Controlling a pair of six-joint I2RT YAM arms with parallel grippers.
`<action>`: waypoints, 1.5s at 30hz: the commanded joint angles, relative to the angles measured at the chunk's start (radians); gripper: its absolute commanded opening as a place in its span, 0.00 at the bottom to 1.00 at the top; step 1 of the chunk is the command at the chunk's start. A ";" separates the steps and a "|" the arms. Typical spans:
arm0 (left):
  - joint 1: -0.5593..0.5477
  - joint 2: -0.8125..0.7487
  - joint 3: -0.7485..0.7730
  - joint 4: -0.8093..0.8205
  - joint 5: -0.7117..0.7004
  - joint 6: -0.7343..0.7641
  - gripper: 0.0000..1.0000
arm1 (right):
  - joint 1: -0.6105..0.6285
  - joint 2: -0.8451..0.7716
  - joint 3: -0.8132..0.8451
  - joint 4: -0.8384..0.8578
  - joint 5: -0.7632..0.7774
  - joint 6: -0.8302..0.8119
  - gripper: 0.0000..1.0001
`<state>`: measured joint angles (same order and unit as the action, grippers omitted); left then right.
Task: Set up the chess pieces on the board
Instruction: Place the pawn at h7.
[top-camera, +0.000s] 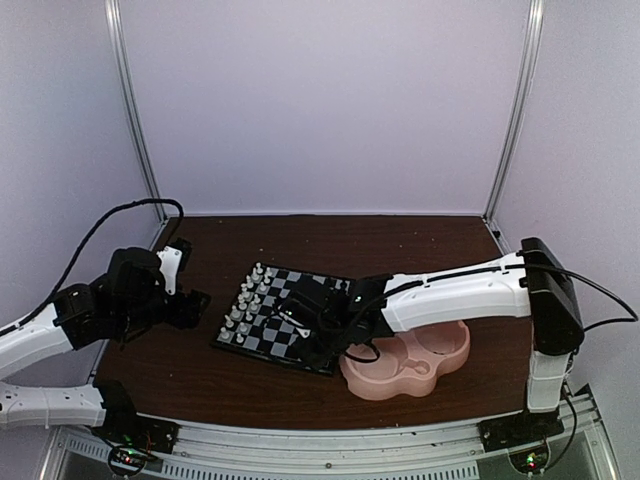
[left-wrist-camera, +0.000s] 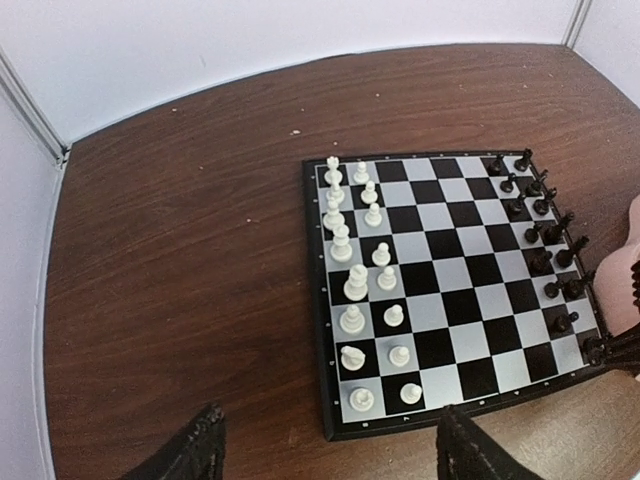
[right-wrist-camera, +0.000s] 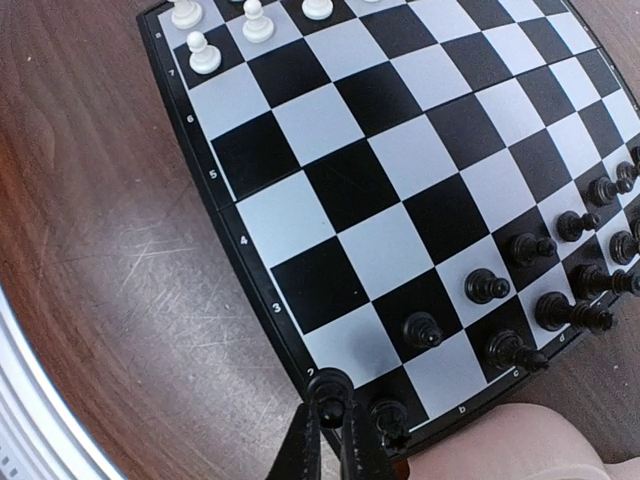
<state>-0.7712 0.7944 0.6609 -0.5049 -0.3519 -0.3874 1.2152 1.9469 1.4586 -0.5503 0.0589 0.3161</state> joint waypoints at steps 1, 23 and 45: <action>0.007 -0.045 0.016 -0.030 -0.058 -0.042 0.73 | -0.001 0.039 0.069 -0.065 0.058 -0.018 0.00; 0.007 -0.003 0.006 -0.023 -0.040 -0.030 0.73 | -0.002 0.139 0.143 -0.122 0.101 -0.025 0.02; 0.007 0.023 0.005 -0.020 -0.016 -0.025 0.73 | -0.002 0.126 0.135 -0.114 0.077 -0.021 0.19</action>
<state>-0.7712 0.8162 0.6609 -0.5484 -0.3801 -0.4141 1.2152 2.0975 1.5818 -0.6609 0.1303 0.2932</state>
